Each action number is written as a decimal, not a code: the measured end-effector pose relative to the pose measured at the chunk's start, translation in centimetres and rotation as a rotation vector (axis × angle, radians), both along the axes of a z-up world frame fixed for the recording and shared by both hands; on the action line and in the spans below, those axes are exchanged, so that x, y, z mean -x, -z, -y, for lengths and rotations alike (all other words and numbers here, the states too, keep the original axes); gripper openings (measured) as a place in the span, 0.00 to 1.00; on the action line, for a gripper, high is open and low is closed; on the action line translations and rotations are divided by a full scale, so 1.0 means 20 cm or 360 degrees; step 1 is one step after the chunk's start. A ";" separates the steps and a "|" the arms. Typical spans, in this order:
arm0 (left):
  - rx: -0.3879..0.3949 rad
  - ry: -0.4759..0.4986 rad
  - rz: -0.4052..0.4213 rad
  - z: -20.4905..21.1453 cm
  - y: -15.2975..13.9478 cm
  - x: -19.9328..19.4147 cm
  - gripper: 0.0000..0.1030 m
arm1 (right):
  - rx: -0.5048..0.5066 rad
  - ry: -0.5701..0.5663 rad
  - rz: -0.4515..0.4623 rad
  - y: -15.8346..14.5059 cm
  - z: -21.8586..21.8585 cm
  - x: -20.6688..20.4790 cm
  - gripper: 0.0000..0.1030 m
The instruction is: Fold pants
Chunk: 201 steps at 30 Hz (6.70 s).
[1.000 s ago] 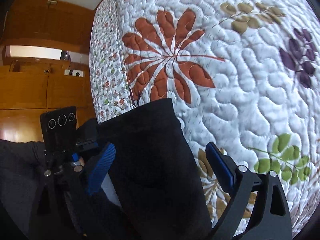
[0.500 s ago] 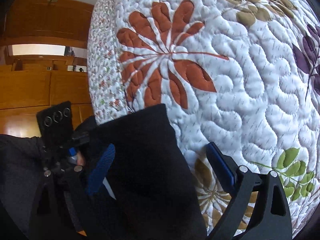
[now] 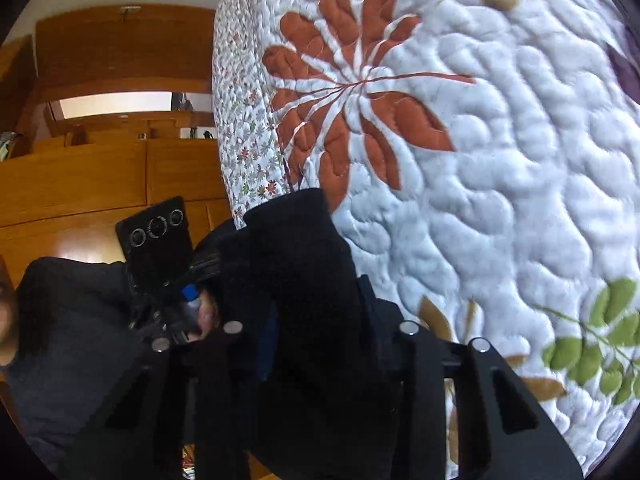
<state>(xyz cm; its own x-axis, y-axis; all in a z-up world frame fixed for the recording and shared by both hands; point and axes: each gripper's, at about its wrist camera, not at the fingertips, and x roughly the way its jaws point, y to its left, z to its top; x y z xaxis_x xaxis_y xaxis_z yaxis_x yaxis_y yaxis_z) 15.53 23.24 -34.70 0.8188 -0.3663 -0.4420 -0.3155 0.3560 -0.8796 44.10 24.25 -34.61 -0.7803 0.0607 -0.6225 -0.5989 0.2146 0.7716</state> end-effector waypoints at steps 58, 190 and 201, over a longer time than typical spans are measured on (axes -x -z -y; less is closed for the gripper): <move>-0.1279 0.0647 0.0115 1.06 -1.38 -0.07 0.18 | -0.0327 0.0936 0.1435 -1.38 1.30 0.46 0.31; -0.1034 0.1652 0.0164 2.55 -0.76 -0.26 0.65 | 0.0127 0.2012 0.0975 -0.30 3.36 0.47 0.47; -0.0859 0.1344 0.0040 1.83 -0.68 -0.30 0.74 | -0.0460 0.2753 0.0112 -0.12 3.67 0.86 0.89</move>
<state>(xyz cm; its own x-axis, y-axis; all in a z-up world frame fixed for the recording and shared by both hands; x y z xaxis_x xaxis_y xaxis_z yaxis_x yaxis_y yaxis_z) 21.50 -13.39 -21.03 0.3942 -0.5874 -0.7068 0.2415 0.8083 -0.5370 26.95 -49.06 -32.27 0.3205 0.8226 -0.4697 0.1184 0.4572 0.8815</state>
